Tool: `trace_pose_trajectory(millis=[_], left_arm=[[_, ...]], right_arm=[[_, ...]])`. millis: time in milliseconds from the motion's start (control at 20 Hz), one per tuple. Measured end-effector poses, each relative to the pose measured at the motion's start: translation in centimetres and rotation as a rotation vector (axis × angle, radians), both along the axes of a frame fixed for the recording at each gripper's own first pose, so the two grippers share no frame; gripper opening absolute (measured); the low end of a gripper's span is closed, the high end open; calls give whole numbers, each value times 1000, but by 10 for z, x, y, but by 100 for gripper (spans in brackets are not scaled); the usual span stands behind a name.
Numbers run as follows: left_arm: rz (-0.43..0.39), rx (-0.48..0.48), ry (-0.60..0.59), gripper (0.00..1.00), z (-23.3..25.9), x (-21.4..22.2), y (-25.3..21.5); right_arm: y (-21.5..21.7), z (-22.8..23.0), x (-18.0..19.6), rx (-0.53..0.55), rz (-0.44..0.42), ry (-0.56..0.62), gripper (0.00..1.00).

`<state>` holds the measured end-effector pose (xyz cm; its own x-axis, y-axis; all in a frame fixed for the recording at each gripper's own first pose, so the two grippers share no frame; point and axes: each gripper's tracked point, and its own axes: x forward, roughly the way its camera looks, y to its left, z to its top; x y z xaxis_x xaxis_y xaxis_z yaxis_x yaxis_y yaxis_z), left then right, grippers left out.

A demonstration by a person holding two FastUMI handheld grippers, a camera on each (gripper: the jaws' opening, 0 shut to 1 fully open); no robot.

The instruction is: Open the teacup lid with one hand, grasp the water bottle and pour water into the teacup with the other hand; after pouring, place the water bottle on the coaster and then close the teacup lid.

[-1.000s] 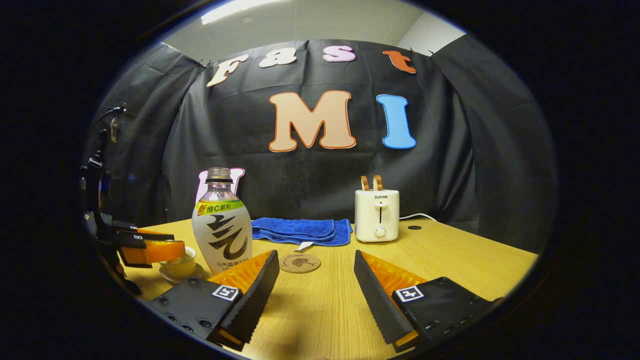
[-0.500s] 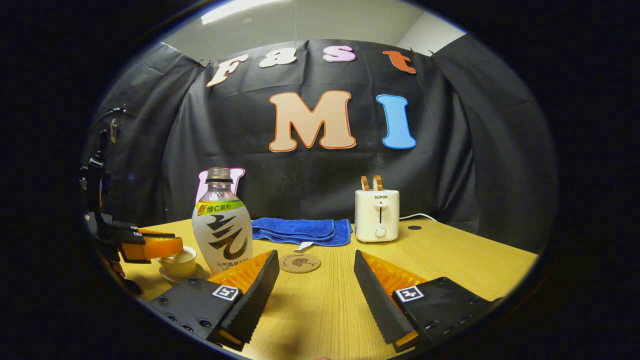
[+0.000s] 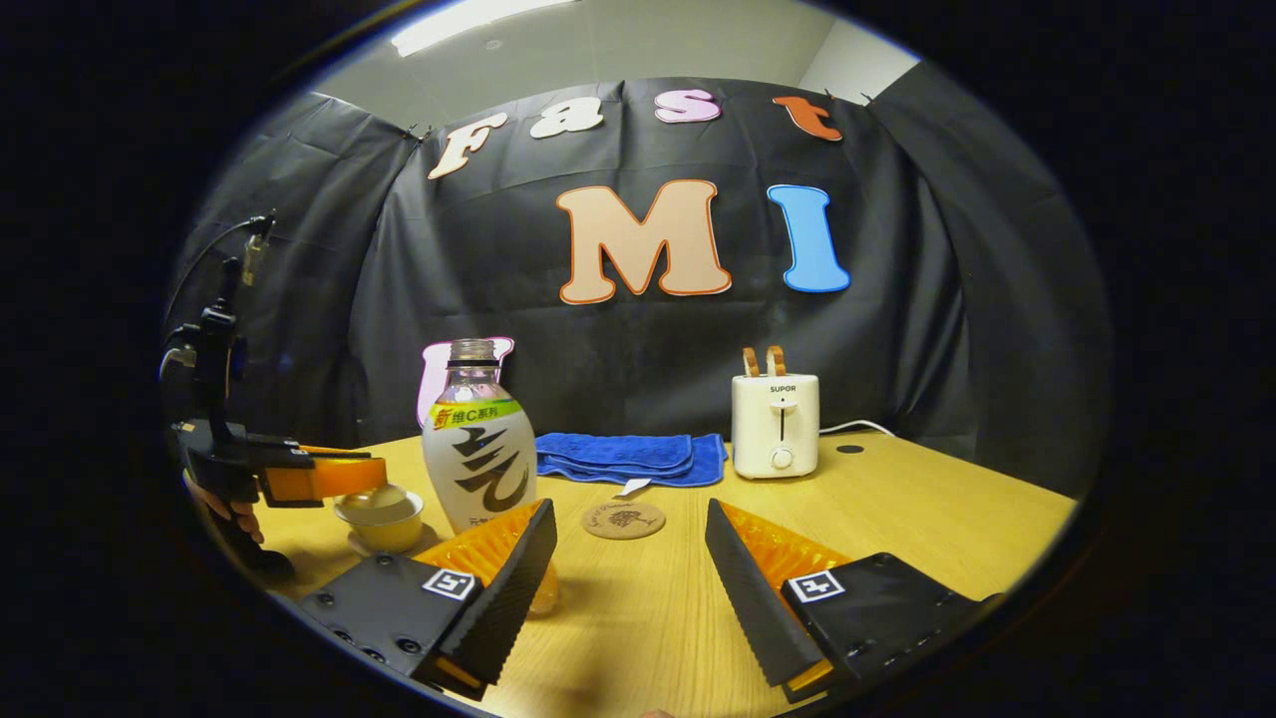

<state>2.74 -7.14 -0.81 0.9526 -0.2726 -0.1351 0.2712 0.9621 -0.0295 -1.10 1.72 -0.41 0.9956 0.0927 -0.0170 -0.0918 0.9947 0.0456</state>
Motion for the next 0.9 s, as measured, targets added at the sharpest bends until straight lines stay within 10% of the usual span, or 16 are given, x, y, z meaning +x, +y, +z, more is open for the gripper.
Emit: trace_pose_trajectory(millis=[900], left_arm=[[76,-28,-47,23,13,-9,53]], right_arm=[[84,-2,-16,-34,150,-13,99]])
